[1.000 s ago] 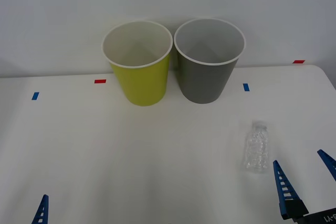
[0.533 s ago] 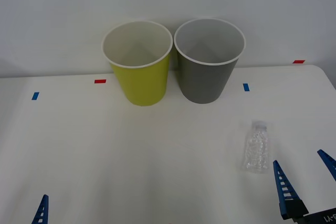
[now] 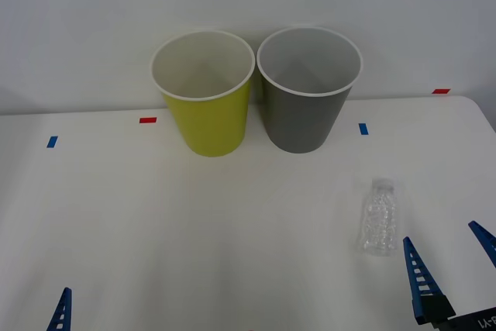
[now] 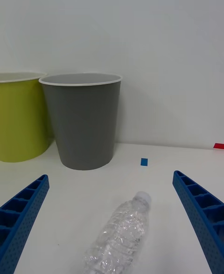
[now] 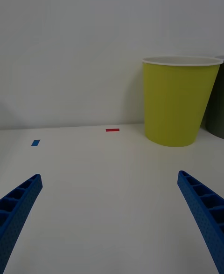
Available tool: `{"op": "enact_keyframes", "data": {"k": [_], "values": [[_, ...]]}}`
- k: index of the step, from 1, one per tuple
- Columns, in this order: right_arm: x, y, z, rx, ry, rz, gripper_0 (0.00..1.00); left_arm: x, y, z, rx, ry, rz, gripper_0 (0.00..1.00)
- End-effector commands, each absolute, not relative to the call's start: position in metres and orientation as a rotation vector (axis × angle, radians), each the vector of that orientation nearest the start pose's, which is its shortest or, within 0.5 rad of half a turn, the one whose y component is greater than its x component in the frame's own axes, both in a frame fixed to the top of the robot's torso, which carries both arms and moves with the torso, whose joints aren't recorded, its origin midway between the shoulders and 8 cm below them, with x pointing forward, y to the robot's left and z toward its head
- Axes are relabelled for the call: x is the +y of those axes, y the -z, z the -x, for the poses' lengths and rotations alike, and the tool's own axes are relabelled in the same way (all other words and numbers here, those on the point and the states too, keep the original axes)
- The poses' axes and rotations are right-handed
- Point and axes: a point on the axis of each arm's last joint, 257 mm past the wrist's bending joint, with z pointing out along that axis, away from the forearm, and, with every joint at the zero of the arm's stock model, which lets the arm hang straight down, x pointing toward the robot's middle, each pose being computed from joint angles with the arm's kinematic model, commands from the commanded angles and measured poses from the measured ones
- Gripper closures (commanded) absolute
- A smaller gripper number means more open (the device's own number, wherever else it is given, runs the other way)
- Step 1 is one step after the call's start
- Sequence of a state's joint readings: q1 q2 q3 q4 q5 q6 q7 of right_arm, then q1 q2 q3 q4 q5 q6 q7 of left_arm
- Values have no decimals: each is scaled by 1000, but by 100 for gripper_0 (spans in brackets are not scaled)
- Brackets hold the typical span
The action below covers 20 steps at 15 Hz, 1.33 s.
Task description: Put cans in the gray bin and PET bottles in the light green bin.
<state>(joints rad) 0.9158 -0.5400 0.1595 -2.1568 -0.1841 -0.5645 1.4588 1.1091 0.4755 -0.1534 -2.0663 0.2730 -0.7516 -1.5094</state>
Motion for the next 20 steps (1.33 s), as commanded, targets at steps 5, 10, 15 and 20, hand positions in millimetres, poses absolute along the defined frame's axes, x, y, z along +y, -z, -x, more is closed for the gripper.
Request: {"op": "enact_keyframes", "data": {"k": [5,10,15,20], "values": [[-262,172,-275,1411,-132,182,8,308,204,-209,1473,29,-5,0],[-262,172,-275,1411,-132,182,8,308,204,-209,1473,29,-5,0],[-271,198,-271,1458,-103,160,8,308,204,-209,1473,29,-5,0],[-262,201,-278,1521,-107,150,8,308,204,-209,1473,29,-5,0]]}}
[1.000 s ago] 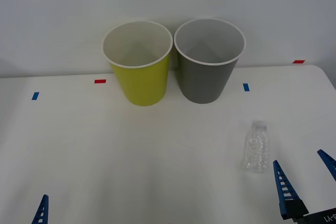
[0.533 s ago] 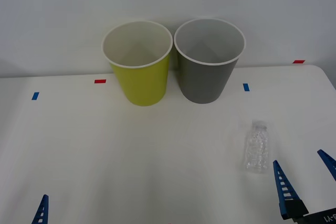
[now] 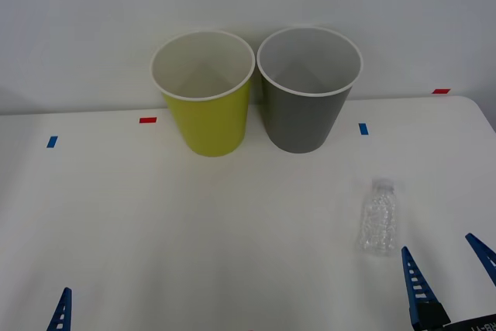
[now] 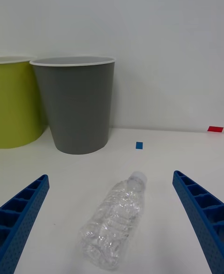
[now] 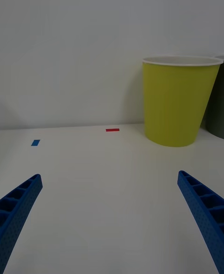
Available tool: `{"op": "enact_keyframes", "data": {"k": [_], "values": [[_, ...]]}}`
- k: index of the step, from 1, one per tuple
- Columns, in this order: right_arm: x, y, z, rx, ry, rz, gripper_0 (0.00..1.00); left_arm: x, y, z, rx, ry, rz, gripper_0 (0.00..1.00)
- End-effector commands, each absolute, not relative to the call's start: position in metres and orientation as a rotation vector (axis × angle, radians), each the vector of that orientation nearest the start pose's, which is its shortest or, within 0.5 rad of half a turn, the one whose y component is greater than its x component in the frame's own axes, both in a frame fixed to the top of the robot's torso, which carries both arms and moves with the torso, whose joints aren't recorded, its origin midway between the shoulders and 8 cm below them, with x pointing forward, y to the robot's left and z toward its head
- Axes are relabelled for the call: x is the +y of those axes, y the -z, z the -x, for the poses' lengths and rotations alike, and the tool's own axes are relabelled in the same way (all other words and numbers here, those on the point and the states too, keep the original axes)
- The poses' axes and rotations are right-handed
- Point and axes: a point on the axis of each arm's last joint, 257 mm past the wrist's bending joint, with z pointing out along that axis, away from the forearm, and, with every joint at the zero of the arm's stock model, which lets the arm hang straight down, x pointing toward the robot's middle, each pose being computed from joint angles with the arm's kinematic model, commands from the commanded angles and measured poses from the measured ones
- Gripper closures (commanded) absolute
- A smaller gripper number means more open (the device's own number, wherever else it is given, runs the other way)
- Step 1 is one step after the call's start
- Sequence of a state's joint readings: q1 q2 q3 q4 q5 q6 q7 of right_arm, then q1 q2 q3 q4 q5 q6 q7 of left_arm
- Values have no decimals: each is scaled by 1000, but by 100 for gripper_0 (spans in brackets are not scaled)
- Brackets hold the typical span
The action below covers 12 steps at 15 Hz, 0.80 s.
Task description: Put cans in the gray bin and PET bottles in the light green bin.
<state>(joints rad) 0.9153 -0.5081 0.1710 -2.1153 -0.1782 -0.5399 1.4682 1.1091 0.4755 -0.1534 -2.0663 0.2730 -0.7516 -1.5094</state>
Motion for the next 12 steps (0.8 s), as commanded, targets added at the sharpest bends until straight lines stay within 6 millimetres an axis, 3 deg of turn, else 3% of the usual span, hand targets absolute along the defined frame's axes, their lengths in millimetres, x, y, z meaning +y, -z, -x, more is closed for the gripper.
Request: {"op": "enact_keyframes", "data": {"k": [1,9,12], "values": [[-260,200,-282,1532,-106,143,8,308,204,-209,1473,29,-5,0],[-257,187,-313,1744,-70,126,8,308,204,-209,1473,29,-5,0],[-260,185,-327,1804,-110,39,8,308,204,-209,1473,29,-5,0]]}}
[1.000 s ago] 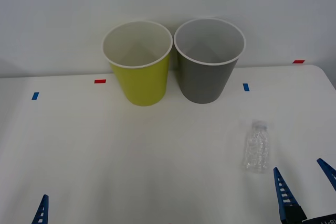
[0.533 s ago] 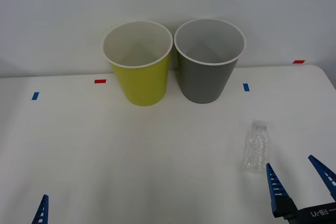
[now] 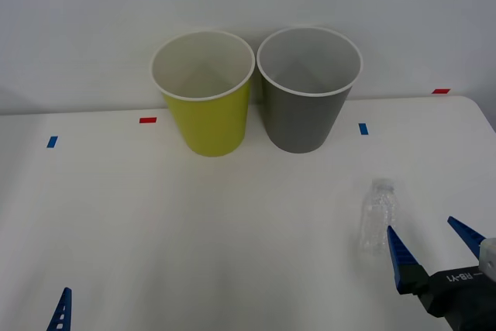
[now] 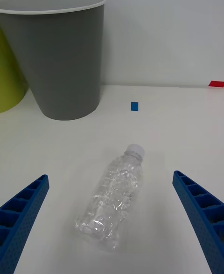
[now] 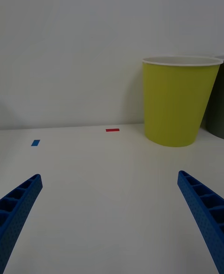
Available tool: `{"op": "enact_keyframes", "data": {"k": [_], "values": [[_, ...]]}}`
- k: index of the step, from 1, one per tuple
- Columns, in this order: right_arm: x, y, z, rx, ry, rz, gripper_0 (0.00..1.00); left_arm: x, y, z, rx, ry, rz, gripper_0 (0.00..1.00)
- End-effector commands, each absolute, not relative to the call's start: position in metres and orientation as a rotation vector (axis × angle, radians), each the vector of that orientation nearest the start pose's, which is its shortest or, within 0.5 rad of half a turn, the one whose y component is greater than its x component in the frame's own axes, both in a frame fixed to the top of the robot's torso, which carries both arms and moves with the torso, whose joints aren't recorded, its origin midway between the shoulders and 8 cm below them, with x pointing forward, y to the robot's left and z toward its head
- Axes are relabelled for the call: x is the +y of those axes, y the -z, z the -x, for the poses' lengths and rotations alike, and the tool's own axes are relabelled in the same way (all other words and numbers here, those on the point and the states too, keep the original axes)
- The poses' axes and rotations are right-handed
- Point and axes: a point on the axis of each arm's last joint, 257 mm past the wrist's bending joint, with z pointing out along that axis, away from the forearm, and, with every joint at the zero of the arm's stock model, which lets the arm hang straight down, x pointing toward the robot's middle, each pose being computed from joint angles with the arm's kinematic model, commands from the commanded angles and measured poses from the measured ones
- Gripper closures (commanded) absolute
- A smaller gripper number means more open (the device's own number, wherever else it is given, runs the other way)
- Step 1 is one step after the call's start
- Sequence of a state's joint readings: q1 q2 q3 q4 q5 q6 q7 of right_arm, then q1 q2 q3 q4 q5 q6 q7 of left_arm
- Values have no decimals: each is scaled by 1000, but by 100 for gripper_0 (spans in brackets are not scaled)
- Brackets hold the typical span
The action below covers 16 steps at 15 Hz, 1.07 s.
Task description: Put cans in the gray bin and PET bottles in the light green bin.
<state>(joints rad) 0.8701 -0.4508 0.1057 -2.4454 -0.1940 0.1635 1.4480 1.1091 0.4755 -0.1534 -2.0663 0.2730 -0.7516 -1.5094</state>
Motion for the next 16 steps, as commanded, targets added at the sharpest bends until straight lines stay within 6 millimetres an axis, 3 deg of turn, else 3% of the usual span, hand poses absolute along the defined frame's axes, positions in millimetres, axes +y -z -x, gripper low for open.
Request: {"op": "enact_keyframes", "data": {"k": [1,5,10,16], "values": [[-260,186,-331,1825,-112,24,8,308,204,-209,1473,29,-5,0],[-265,190,-338,1946,-82,-80,8,308,204,-209,1473,29,-5,0],[-257,209,-341,2065,-134,-174,8,308,204,-209,1473,29,-5,0],[-250,218,-348,2195,-177,-230,8,308,204,-209,1473,29,-5,0]]}}
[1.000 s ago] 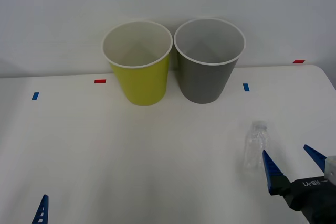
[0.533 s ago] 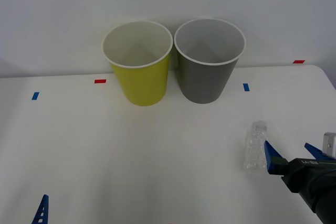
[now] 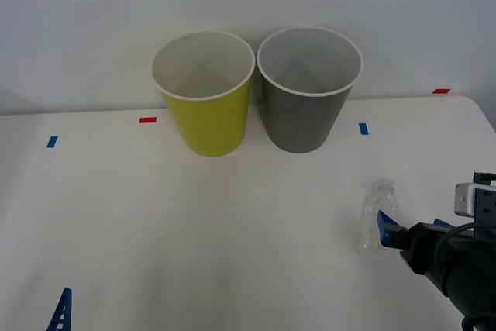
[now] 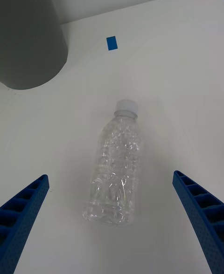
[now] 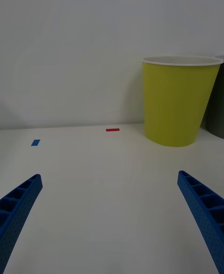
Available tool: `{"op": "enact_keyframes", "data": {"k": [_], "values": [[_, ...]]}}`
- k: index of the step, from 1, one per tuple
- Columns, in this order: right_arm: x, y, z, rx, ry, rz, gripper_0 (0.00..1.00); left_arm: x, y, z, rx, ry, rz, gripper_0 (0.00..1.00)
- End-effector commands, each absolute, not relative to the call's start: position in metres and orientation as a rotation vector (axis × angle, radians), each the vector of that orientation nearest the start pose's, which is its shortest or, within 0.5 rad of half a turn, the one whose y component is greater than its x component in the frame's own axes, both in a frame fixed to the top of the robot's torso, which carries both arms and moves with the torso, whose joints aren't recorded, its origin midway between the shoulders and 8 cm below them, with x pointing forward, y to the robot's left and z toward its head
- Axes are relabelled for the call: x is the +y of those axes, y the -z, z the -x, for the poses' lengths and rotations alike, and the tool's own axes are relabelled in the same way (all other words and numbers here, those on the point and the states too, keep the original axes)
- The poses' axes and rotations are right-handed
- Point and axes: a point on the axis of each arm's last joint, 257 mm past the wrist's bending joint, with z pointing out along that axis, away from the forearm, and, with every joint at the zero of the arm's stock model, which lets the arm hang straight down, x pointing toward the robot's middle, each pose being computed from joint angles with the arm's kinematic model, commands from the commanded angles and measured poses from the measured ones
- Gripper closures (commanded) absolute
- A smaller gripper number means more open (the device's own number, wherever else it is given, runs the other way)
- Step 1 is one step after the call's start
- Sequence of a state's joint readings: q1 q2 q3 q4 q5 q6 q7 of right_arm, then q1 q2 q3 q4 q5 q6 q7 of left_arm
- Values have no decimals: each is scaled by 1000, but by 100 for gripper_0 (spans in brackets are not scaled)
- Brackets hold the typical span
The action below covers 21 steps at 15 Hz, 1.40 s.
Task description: Put cans in the gray bin and PET bottles in the light green bin.
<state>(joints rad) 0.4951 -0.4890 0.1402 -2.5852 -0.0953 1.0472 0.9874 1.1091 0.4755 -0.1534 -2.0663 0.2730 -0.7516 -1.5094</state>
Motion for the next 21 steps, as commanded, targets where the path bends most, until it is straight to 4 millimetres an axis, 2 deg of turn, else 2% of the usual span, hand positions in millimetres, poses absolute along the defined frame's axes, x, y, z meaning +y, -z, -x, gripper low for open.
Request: {"op": "enact_keyframes", "data": {"k": [1,4,9,14,17,19,21], "values": [[-249,217,-349,2214,-196,-254,8,308,204,-209,1473,29,-5,0],[-255,216,-354,2272,-188,-295,8,308,204,-209,1473,29,-5,0],[-260,233,-389,2337,-254,-295,8,308,204,-209,1473,29,-5,0],[-277,245,-406,2402,-217,-250,8,308,204,-209,1473,29,-5,0],[-277,253,-405,2485,-203,-250,8,308,204,-209,1473,29,-5,0],[-271,258,-403,2522,-247,-265,8,308,204,-209,1473,29,-5,0],[-267,259,-409,2533,-270,-258,8,308,204,-209,1473,29,-5,0]]}}
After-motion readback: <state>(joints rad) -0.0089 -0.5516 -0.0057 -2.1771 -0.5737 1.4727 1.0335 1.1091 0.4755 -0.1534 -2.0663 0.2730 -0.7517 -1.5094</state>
